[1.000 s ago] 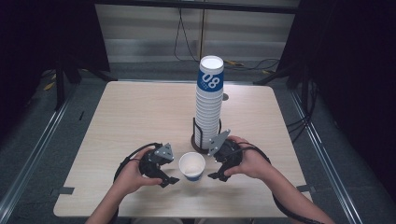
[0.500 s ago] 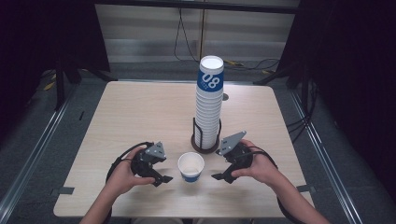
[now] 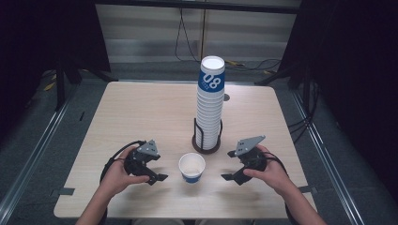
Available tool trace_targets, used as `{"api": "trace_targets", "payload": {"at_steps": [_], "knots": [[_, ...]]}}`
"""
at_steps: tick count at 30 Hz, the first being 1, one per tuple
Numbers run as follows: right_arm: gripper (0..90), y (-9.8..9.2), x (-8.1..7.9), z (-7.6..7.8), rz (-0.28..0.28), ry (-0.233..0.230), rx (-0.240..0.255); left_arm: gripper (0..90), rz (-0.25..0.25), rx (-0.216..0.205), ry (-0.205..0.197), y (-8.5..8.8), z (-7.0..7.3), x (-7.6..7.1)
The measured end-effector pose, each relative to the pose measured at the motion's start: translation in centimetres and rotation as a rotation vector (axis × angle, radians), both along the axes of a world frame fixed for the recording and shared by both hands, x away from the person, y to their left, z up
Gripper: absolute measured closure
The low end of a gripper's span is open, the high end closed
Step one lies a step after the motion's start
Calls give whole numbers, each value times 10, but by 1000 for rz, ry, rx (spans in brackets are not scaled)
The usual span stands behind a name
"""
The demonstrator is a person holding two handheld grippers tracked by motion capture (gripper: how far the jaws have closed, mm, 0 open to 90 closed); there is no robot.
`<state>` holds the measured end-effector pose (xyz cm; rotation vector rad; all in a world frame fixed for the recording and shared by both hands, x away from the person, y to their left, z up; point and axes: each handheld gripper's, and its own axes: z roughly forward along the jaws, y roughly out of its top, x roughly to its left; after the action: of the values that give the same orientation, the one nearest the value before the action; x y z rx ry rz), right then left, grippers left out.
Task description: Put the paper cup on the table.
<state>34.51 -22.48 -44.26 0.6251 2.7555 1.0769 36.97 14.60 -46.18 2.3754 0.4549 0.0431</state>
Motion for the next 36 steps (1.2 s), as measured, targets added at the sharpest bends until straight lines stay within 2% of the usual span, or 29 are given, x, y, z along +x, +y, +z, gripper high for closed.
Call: {"api": "trace_targets", "payload": {"at_steps": [2,3,4,5,7,10,13,17,20,21,24,26,30,32,34,35,36], "knots": [[126,-5,-2,-2,-19,3,5,169,2,-6,-1,2,0,1],[126,-7,-3,-3,-21,0,7,163,-5,11,-1,4,1,2],[126,-10,-3,-5,-28,0,11,162,4,-6,-3,4,0,1],[126,-13,-4,-6,-40,1,11,162,5,7,2,6,0,1],[127,-21,-6,-9,-61,1,18,162,16,-9,3,8,-3,2],[127,-28,-9,-12,-83,7,23,162,13,13,0,12,-4,5],[127,-33,-11,-16,-98,1,5,162,38,-15,14,14,-7,5],[128,-40,-13,-22,-121,3,11,162,33,-8,6,18,-9,6],[128,-45,-15,-27,-140,3,10,165,48,7,0,23,-13,8],[128,-47,-16,-30,-153,10,17,165,50,1,9,25,-14,9],[128,-51,-17,-35,-169,2,-4,164,59,-6,11,29,-17,9],[129,-54,-17,-36,-176,11,9,164,63,-13,12,33,-18,10],[129,-59,-17,-36,-188,-5,7,164,79,-22,8,41,-20,12],[128,-62,-18,-37,-199,-10,15,164,89,-35,20,45,-22,12],[129,-66,-18,-38,-206,-27,-1,164,101,-41,17,49,-23,12],[129,-69,-18,-38,-226,-26,20,164,110,-35,9,52,-22,12],[129,-69,-18,-38,-226,-26,20,164,110,-35,9,52,-22,12]]}}
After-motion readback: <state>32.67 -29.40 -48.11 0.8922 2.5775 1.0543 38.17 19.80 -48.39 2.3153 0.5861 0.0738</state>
